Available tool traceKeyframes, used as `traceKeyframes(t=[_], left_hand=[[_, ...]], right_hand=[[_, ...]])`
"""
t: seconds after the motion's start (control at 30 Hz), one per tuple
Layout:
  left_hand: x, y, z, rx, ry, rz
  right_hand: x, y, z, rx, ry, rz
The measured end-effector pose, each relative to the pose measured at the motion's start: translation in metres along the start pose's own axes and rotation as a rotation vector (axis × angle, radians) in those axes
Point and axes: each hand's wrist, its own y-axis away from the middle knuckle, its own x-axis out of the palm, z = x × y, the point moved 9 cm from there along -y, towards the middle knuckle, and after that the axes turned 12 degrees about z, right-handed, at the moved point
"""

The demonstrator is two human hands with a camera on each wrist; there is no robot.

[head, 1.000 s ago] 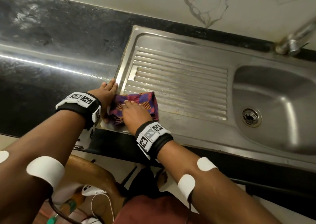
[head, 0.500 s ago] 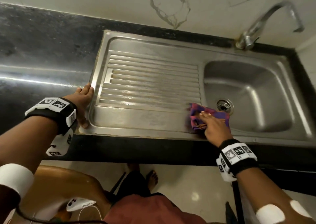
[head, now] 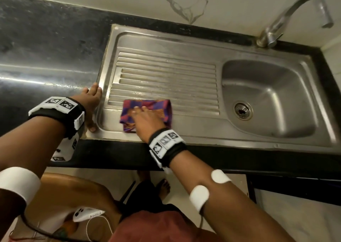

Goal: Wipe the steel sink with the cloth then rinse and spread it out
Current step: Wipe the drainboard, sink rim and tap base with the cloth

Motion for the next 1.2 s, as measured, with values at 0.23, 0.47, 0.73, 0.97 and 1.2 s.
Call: traceKeyframes(t=[0.23,0.47,0.73,0.97,1.2], left_hand=[[0.003,-0.004,0.008,0.008,0.021,0.024],[0.002,-0.002,0.005,0.01,0.022,0.004],[0.002,0.0,0.005,0.014,0.014,-0.006],[-0.002,0.004,0.0,0.025,0.017,0.016],[-0.004,0.005,0.003,0.067,0.034,-0.049]], right_hand=[[0.004,0.022,-0.043,0.003,-0.002,0.008],[0.011,0.122,-0.207,0.406,-0.282,-0.078],[-0.014,0.117,-0.248,0.509,-0.278,-0.106],[-0.012,0.101,-0.212,0.465,-0.18,-0.039],[-0.02,0.017,-0.075,0.104,-0.191,-0.013]])
